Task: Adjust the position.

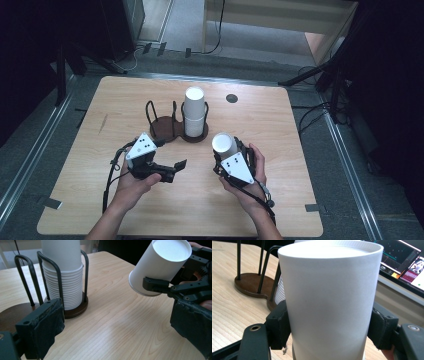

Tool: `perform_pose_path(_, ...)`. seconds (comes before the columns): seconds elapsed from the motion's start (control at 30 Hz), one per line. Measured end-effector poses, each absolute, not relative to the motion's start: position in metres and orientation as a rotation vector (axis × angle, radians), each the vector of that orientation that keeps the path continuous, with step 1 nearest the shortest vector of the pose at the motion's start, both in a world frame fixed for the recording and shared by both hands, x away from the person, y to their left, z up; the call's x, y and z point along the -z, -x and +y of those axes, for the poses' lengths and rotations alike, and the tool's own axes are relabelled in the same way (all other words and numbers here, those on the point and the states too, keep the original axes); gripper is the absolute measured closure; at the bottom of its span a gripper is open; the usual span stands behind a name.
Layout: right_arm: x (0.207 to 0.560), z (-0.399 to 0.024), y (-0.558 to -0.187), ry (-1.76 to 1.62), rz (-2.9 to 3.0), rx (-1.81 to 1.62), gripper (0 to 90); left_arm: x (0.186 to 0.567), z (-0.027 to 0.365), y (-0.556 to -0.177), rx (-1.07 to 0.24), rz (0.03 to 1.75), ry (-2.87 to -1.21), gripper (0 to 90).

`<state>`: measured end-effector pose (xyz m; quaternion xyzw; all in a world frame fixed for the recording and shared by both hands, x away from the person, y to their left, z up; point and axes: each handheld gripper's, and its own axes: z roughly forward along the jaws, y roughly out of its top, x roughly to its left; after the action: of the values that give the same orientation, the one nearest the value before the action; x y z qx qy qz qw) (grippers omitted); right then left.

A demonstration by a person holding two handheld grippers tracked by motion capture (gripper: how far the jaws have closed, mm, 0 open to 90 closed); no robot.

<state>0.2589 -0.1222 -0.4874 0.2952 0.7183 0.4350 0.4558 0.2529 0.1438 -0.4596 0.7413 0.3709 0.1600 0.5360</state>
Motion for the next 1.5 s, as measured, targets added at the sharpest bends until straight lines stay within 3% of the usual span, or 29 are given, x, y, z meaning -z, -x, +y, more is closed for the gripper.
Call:
perform_pose_path(1.13,0.506,-0.082,-0.238,-0.307,1.755,-0.877,30.3,0.46,0.12,-0.247,-0.295,0.797,-1.825,4.6)
perform_pose_path(1.5,0.508,-0.073,-0.233,-0.223,1.759,-0.879,30.2,0.459,0.12,-0.245,-0.274,0.782,-1.825,13.4)
